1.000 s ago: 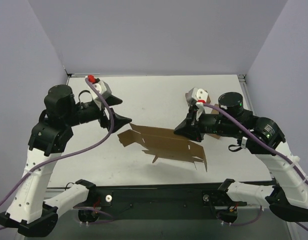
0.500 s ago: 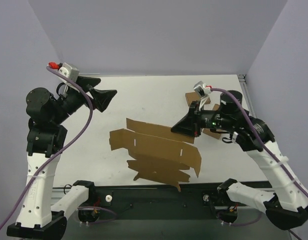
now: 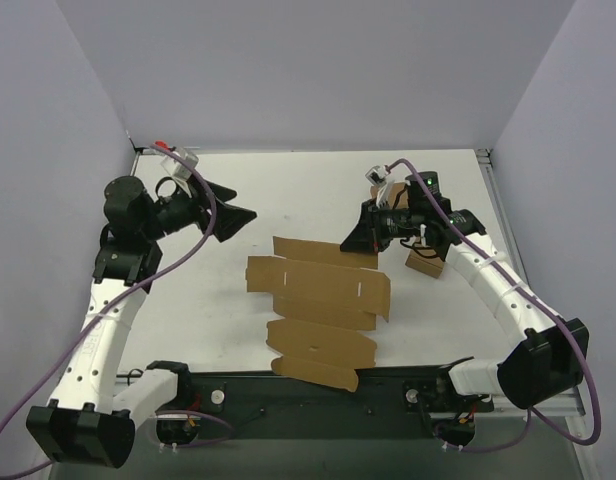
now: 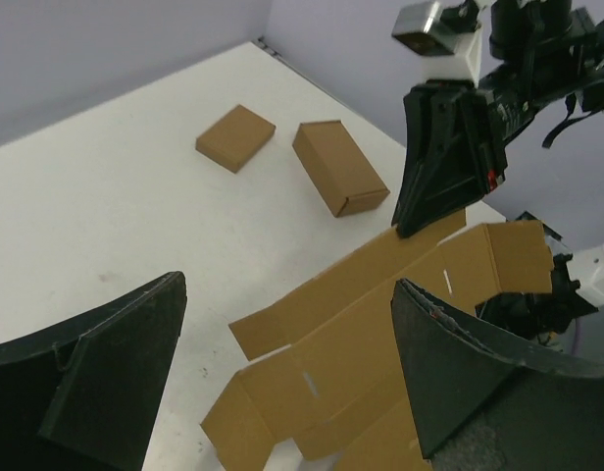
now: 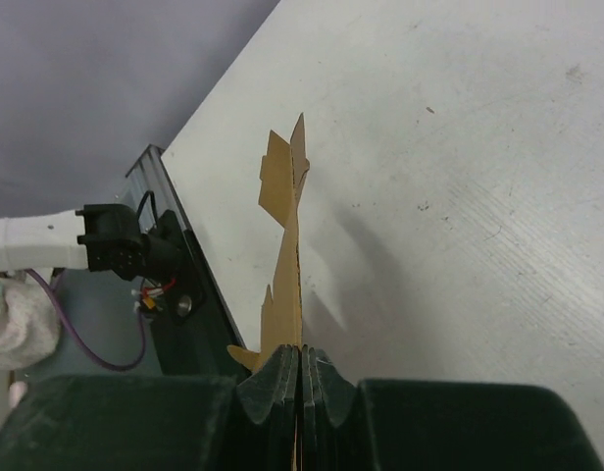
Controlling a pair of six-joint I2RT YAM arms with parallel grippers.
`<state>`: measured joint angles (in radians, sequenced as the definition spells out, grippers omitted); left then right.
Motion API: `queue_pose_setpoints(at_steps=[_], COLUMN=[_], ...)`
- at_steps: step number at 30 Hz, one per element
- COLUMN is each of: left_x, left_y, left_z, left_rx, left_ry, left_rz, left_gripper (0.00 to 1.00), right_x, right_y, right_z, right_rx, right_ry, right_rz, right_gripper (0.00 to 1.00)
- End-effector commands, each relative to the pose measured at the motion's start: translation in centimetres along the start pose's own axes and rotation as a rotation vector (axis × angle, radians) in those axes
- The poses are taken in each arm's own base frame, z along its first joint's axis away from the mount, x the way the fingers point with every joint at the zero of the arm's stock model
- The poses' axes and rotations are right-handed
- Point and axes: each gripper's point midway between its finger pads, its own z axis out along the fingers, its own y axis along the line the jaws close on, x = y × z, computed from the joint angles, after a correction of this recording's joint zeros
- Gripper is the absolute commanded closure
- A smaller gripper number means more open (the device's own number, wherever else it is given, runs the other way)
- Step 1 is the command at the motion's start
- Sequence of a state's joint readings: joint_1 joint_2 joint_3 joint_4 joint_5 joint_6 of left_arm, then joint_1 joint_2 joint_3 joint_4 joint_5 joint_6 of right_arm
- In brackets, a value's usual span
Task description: Fold the paper box
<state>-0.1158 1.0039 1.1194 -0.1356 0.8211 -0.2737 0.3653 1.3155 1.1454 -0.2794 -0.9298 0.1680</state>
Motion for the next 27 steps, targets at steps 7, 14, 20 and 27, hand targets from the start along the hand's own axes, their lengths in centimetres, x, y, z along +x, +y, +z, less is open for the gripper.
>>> queue_pose_setpoints(at_steps=[7, 14, 20, 27], left_x=[7.2, 10.4, 13.3, 16.1], left_y=[2.6, 3.4, 3.6, 3.4], left_z=[3.2, 4.8, 6.4, 7.4], left_rx=[0.196, 0.264, 0.3, 0.323], left_ry=[0.083, 0.126, 0.198, 0.288], left_rz=[-0.066, -0.164, -0.182, -0.209], left_gripper=[0.05, 0.08, 0.07, 0.04], right_x=[-0.9, -0.9, -0.8, -0.8], right_y=[-1.4, -1.3, -0.6, -0.5], right_z=[-0.4, -0.2, -0.4, -0.3], right_rx=[0.032, 0.014, -0.02, -0.031], right_ry=[-0.022, -0.013, -0.017, -0.017], right_rz=[-0.321, -0.337, -0.343, -0.341], right_gripper=[1.0, 1.0, 1.0, 1.0])
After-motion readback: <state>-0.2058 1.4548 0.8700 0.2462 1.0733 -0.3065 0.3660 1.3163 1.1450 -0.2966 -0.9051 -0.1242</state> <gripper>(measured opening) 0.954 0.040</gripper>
